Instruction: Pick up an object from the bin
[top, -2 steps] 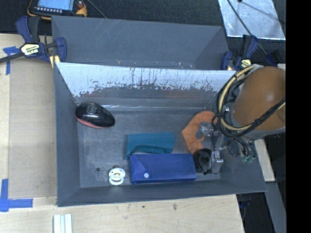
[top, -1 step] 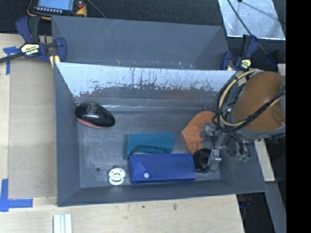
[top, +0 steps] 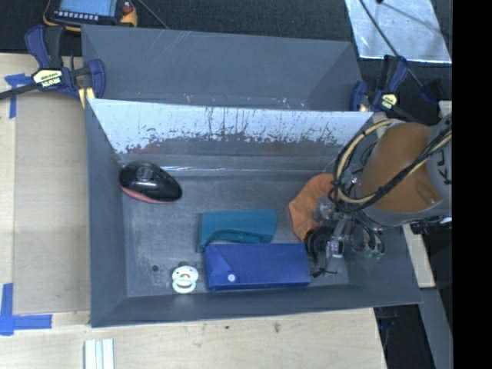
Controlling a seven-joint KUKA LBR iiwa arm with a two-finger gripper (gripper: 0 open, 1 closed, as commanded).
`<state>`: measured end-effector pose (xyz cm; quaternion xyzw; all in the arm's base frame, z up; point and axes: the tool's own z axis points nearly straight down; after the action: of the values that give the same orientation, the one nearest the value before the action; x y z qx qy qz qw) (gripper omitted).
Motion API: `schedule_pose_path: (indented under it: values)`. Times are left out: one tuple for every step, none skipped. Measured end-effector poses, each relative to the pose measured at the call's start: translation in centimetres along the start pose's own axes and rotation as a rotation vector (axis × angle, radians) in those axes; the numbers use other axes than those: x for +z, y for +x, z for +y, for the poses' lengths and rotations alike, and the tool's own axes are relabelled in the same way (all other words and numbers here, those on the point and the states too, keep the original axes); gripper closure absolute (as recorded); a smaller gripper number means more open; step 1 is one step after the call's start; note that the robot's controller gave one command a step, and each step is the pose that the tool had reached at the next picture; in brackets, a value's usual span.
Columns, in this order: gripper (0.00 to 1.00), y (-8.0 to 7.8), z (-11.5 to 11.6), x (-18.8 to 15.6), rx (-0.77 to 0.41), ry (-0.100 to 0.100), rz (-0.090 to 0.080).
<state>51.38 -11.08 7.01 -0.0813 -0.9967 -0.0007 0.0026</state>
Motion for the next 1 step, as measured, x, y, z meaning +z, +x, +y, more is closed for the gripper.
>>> schedule_pose_path:
  values:
    - [0.0, -0.79, 0.27, -0.22, 0.046, 0.002, -0.008]
